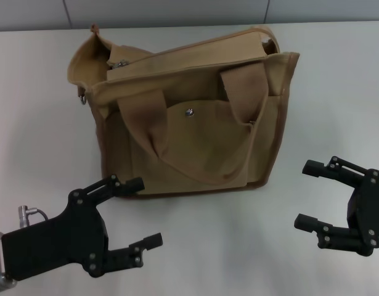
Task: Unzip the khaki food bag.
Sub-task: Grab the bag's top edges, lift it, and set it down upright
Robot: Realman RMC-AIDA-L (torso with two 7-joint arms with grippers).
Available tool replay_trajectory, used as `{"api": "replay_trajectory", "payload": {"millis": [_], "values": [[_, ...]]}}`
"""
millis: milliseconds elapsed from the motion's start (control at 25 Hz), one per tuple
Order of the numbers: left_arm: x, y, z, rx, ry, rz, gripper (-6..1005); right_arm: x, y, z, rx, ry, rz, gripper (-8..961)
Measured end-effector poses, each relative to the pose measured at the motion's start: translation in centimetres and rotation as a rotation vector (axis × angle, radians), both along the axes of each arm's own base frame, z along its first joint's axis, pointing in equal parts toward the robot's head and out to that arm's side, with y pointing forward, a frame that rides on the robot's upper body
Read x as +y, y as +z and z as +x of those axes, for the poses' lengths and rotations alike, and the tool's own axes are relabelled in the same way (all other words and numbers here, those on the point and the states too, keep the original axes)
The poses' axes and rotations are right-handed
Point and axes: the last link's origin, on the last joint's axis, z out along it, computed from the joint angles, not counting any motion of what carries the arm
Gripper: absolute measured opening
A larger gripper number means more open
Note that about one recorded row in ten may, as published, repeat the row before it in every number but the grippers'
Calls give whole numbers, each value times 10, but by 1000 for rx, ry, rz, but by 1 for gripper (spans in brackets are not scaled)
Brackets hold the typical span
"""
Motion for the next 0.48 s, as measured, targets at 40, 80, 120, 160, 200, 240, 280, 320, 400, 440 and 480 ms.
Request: {"api": "replay_trajectory", "payload": {"millis": [40, 80, 120, 160, 200, 240, 280, 320, 400, 440, 480], "values": [[1, 0, -1, 4, 5, 5, 845, 0, 0, 0, 0, 0, -1, 838], [2, 1, -1, 4, 10, 12, 843, 0, 0, 0, 0, 0, -2, 838], [2, 1, -2, 3, 14, 19, 842, 0, 0, 0, 0, 0, -3, 838], [2, 3, -2, 1, 19, 26, 841, 0, 0, 0, 1, -1, -4, 838], [2, 3, -2, -1, 21, 30, 840, 0, 0, 0, 1, -2, -5, 838], [3, 4, -3, -3, 22, 33, 838, 0, 0, 0, 0, -2, -6, 838], [3, 4, -3, -3, 22, 36, 837, 0, 0, 0, 0, -1, -7, 838], [3, 4, -3, -3, 22, 36, 836, 0, -1, 0, -1, 0, -9, 837], [3, 4, -3, -3, 26, 45, 833, 0, -1, 0, -2, 0, -10, 837], [4, 5, -4, -4, 32, 56, 832, 1, -1, 0, -3, -2, -8, 837], [5, 8, -7, -11, 56, 93, 831, 1, -1, 0, -3, -5, -5, 837]]}}
